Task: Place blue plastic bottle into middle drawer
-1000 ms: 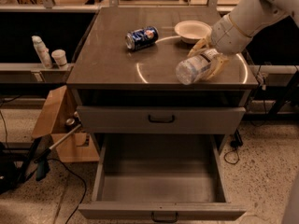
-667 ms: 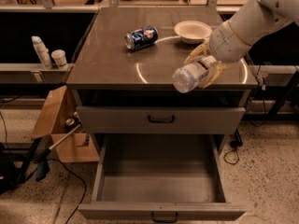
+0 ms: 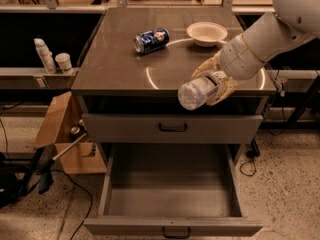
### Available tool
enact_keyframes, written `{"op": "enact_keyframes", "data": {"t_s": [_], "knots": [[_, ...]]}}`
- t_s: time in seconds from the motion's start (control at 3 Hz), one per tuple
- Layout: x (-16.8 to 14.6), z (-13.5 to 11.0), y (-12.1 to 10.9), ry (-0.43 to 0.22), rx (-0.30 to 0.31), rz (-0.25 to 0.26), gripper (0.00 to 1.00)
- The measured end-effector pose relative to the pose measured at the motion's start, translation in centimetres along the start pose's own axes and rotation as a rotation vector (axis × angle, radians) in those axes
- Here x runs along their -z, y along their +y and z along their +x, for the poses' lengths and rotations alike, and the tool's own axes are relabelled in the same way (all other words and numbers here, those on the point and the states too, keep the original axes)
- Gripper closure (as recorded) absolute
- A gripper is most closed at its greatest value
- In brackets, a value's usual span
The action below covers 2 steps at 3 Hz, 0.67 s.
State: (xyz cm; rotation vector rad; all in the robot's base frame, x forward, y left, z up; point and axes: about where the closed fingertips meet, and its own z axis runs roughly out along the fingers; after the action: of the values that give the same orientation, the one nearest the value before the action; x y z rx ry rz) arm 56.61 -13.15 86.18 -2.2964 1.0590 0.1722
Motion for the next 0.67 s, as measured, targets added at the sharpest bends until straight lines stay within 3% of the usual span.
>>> {"op": "enact_keyframes", "data": {"t_s": [0.67], "knots": [[-0.9, -2.9, 2.4, -0.019, -0.078, 0.029, 1.0]]}}
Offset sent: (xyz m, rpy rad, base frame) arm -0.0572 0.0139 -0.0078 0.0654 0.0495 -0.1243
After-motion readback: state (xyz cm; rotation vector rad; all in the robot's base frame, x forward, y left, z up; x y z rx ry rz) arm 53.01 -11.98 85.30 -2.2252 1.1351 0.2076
